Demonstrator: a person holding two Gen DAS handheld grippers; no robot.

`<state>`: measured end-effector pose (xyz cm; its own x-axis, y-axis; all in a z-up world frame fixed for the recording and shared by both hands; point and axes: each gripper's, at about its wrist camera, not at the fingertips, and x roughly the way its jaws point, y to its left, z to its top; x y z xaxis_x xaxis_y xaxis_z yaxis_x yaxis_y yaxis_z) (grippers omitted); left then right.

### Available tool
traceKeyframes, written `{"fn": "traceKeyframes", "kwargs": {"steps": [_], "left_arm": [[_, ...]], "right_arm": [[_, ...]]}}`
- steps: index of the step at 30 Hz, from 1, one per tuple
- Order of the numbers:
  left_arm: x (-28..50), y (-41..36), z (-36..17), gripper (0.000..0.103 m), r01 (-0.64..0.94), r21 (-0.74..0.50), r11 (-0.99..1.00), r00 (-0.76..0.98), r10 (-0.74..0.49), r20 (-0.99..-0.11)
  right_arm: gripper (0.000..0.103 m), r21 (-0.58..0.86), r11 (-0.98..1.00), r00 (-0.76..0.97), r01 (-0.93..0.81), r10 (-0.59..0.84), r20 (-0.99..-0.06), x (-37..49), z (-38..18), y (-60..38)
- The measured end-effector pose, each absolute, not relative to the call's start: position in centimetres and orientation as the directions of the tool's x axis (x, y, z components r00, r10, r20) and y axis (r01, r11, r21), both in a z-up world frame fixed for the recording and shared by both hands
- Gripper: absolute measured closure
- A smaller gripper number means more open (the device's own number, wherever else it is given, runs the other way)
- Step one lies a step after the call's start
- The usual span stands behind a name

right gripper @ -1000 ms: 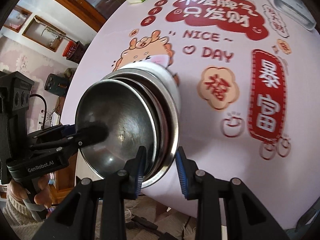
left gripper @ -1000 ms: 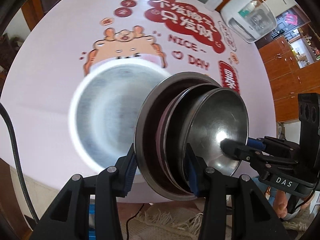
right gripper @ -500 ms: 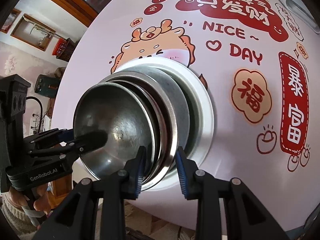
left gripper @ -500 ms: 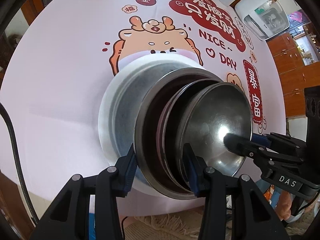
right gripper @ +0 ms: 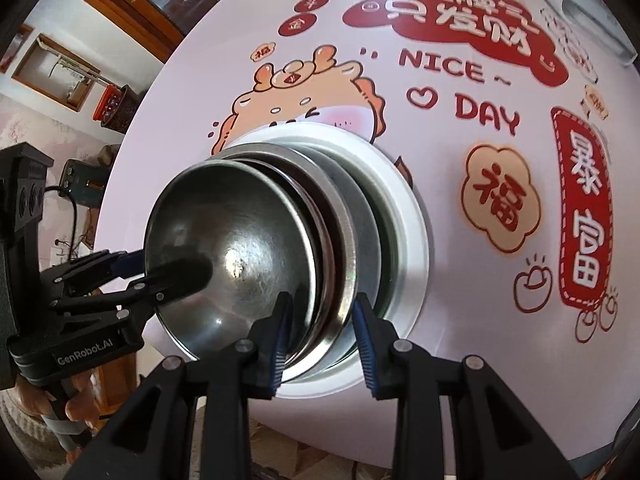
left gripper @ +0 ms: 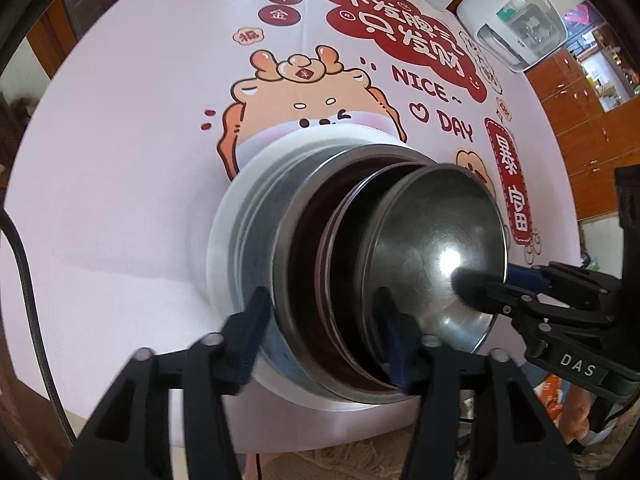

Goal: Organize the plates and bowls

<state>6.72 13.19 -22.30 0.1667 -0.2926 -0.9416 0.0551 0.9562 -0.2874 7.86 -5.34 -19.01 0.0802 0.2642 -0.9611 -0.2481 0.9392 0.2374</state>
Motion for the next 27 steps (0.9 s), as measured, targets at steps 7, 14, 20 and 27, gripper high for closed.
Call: {"fn": "traceKeyframes", "kwargs": {"steps": [7, 14, 20, 27], "left_arm": [[6.1, 13.3, -21.0, 0.033, 0.060, -0.261, 0.964, 0.204, -0.268, -0.942], [5.2, 12.9, -18.3, 0.032, 0.061, -0.253, 0.966, 0.268, -0.260, -0.928], [4.4, 11.1, -14.7, 0.026, 0.088, -0.256, 0.963, 0.349, -0.270, -0.897], [3.7, 8.2, -10.2, 0.011, 0.102, -0.276, 0.956, 0.449, -0.291, -0.845]], "right_arm": [[0.064, 0.261, 0.932, 0.157, -0.250, 0.305, -0.939, 7.2, -17.1, -6.0], [0.064, 0.246, 0.937, 0.226, -0.250, 0.303, -0.926, 5.8, -14.8, -7.8], [0.064, 0.201, 0.948, 0.311, -0.245, 0.274, -0.910, 4.2, -12.0, -10.2], [0.064, 0.136, 0.963, 0.414, -0.233, 0.225, -0.882, 2.7, -8.2, -12.8]]}}
